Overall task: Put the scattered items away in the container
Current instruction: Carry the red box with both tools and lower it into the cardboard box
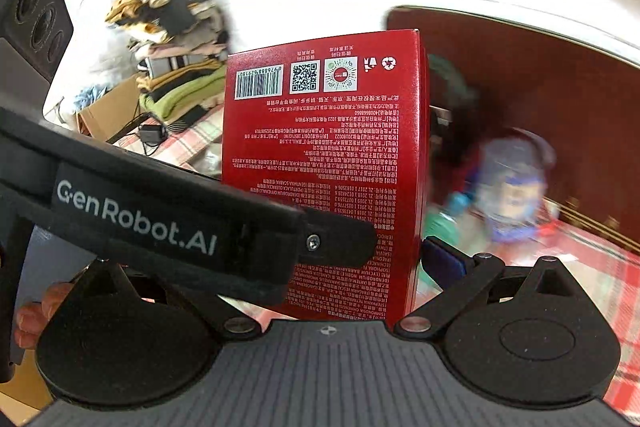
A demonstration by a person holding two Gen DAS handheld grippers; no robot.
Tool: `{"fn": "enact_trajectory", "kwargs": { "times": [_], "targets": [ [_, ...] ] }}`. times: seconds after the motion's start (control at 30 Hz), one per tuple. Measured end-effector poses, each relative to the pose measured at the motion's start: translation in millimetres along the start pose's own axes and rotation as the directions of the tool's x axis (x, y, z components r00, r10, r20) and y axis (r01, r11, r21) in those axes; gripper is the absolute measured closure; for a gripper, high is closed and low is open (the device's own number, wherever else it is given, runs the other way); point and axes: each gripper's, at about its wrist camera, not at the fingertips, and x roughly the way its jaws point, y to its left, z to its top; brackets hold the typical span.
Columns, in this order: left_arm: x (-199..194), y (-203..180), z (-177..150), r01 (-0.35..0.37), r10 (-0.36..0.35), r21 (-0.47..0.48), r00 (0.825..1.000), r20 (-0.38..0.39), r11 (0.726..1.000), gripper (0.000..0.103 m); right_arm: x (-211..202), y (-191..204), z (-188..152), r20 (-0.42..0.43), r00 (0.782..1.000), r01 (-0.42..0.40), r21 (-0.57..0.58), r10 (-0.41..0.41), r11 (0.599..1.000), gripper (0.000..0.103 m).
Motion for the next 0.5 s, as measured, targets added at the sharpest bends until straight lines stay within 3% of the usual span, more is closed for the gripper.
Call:
{"fn": "enact_trajectory", "kwargs": {
  "times": [0.2,0.5],
  "targets": [
    [-13.9,90.0,25.5,0.011,-0.01,0.022,1.0,-0.026,1.0,0.014,69.0,65.4,39.9,-0.022,1.0,0.013,0.015,-0.013,1.0,0.002],
    [-5.4,193.0,85.7,0.016,-0.013,0.02,0.991,-0.13,1.0,0.014,154.6,108.0,76.2,-0.086,0.996,0.009,0.107,0.0,0.994,0.002]
  ]
}}
